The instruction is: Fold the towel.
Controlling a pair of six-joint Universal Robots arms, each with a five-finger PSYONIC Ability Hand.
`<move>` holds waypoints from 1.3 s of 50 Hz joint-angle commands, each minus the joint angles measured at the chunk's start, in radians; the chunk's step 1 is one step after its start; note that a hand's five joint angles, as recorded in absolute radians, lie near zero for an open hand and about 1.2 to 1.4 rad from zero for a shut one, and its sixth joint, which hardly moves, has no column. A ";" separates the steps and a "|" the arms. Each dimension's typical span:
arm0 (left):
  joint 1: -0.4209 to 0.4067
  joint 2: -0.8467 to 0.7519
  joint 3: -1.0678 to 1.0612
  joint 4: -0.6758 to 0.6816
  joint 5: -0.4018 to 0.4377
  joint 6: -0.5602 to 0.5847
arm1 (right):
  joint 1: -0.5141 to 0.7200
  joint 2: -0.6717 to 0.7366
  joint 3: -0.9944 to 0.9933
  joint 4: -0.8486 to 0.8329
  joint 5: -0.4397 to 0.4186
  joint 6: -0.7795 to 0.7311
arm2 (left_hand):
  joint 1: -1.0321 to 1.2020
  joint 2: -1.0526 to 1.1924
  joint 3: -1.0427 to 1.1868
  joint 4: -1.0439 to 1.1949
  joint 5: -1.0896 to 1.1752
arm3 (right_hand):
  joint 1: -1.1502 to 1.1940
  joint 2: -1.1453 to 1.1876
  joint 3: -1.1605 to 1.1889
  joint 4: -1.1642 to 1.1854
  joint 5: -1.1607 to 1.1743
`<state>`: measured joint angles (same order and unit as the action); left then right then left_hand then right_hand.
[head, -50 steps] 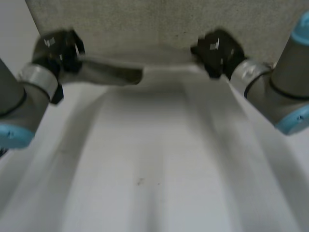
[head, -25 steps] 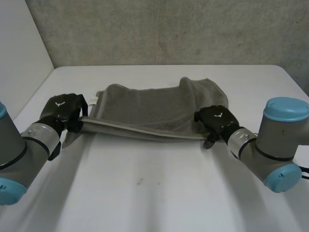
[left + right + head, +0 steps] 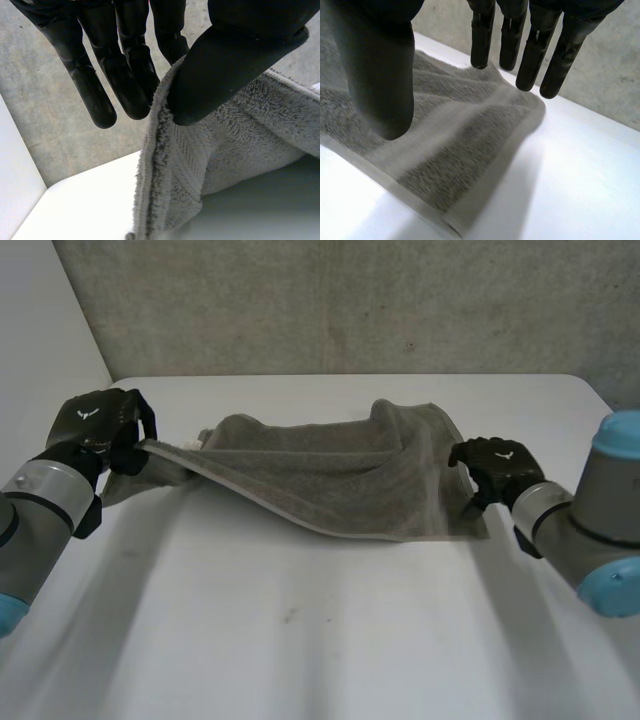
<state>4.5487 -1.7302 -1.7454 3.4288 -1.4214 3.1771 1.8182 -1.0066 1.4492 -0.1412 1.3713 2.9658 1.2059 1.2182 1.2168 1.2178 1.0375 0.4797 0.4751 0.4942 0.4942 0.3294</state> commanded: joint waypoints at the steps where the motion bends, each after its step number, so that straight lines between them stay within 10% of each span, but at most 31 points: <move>1: 0.041 -0.014 0.009 0.006 0.001 0.003 | -0.069 0.032 -0.085 0.184 -0.014 -0.115 | 0.190 0.178 0.180 0.178 0.184 | 0.057 0.062 0.043 0.043 0.033; 65: 0.038 -0.077 0.001 0.007 0.001 0.004 | -0.037 0.327 -0.395 0.186 -0.117 -0.195 | 0.190 0.178 0.180 0.178 0.184 | 0.104 0.109 0.090 0.090 0.080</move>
<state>4.5894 -1.8071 -1.7407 3.4361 -1.4204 3.1815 1.7737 -0.7080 1.0986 0.0380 1.2534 2.7705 1.2059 1.2182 1.2170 1.2179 1.0375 0.5737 0.5567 0.5685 0.5656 0.3959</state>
